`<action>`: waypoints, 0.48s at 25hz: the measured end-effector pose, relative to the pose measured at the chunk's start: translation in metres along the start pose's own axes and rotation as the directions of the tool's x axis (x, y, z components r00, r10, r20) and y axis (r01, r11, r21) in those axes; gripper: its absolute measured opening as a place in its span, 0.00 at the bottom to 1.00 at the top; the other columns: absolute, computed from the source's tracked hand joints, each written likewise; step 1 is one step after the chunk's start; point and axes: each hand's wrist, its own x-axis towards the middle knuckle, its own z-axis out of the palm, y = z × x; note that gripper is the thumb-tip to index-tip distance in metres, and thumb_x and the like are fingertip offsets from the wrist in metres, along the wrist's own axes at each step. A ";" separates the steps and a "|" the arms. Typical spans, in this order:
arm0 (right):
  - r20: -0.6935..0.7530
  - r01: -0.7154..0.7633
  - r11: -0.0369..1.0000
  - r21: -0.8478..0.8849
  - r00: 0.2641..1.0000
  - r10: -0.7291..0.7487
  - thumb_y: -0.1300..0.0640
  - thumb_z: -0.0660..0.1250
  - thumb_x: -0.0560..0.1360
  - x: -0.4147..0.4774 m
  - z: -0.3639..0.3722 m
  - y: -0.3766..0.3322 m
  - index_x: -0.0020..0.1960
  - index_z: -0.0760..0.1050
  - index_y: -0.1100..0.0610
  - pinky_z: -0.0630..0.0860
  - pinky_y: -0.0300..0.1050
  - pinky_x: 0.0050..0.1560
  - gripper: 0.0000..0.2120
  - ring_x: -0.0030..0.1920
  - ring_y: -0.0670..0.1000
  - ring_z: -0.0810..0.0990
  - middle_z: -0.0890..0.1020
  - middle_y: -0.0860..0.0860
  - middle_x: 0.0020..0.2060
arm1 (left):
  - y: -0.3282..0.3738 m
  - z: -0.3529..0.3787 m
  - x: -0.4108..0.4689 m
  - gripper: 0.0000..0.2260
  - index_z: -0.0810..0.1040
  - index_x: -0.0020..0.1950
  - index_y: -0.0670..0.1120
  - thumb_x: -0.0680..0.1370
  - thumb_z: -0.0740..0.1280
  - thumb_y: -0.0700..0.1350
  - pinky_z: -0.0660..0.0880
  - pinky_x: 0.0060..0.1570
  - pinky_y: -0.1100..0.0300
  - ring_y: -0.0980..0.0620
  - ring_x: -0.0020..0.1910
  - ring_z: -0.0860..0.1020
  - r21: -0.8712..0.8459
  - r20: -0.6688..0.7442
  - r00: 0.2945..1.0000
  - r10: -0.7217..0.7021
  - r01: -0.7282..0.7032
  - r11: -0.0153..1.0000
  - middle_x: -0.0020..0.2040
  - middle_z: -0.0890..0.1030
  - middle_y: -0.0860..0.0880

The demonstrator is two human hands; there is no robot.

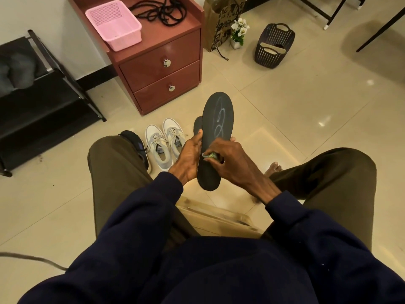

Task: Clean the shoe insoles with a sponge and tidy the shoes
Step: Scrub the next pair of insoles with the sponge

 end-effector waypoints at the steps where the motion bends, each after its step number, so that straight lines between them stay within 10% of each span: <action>1: -0.047 -0.019 0.999 -0.026 0.999 0.017 0.60 0.76 0.75 0.002 -0.002 0.005 0.50 0.82 0.60 0.71 0.36 0.45 0.05 0.42 0.46 0.75 0.81 0.52 0.43 | 0.000 0.001 -0.001 0.25 0.77 0.69 0.42 0.86 0.54 0.60 0.80 0.60 0.51 0.44 0.58 0.83 -0.003 -0.019 1.000 0.006 -0.006 1.000 0.62 0.83 0.41; 5: -0.252 -0.231 0.969 -0.086 0.946 0.203 0.60 0.76 0.75 0.004 -0.015 0.032 0.49 0.83 0.60 0.76 0.44 0.41 0.05 0.42 0.45 0.73 0.79 0.53 0.45 | -0.003 0.007 -0.001 0.33 0.75 0.71 0.44 0.82 0.53 0.68 0.82 0.52 0.48 0.45 0.51 0.84 0.082 -0.022 1.000 -0.012 0.013 0.997 0.58 0.84 0.41; 12: -0.062 -0.014 0.999 -0.052 0.998 0.011 0.60 0.75 0.76 0.004 -0.003 0.011 0.50 0.82 0.60 0.75 0.42 0.46 0.05 0.45 0.50 0.77 0.81 0.53 0.45 | -0.001 -0.001 0.001 0.27 0.76 0.71 0.42 0.85 0.56 0.61 0.82 0.53 0.51 0.45 0.53 0.84 0.034 -0.006 1.000 -0.019 0.019 0.999 0.59 0.83 0.42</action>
